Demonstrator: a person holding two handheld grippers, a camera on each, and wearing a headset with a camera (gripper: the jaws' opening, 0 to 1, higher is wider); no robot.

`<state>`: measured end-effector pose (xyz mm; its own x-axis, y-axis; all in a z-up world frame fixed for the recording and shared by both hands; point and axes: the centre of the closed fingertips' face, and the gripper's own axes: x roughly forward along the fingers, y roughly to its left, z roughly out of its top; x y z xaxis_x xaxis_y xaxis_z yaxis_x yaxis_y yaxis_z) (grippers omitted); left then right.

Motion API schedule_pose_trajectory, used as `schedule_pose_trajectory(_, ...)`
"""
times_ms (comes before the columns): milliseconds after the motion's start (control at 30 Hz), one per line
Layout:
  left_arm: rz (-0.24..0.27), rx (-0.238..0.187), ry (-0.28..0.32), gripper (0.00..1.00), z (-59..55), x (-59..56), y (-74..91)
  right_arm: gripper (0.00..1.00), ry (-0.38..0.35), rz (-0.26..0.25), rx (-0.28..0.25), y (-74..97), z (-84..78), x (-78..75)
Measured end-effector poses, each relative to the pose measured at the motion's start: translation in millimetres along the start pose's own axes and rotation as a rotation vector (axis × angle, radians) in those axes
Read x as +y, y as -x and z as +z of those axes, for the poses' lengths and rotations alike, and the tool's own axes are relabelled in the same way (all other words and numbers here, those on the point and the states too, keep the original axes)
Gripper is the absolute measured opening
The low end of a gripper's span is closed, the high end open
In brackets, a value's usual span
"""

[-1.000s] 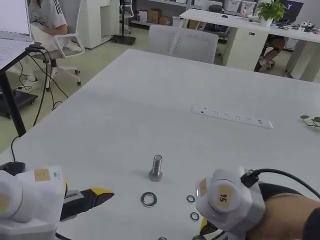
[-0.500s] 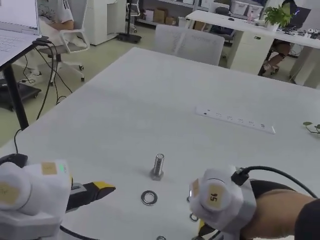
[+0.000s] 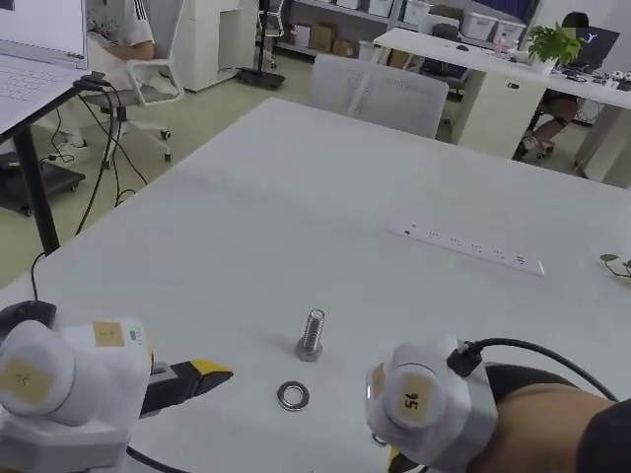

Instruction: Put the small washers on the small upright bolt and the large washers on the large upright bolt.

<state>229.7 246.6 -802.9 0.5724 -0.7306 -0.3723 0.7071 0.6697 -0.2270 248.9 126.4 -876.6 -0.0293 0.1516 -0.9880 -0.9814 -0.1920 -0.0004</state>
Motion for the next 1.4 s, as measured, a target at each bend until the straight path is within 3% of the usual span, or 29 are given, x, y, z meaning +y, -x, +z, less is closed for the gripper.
schedule_pose_trajectory(500,0.026,-0.014,-0.008,0.94,3.4,2.4,-4.9,0.23,-0.029,-0.006,-0.018,2.8,-3.2,-0.2)
schedule_pose_trajectory(933,0.058,-0.025,-0.020,0.93,6.6,5.4,-4.1,0.23,-0.044,-0.034,-0.062,21.7,7.4,-9.7)
schedule_pose_trajectory(1400,0.055,-0.051,-0.026,0.92,7.4,16.9,-5.0,0.23,-0.051,-0.059,-0.060,42.3,19.8,-19.6)
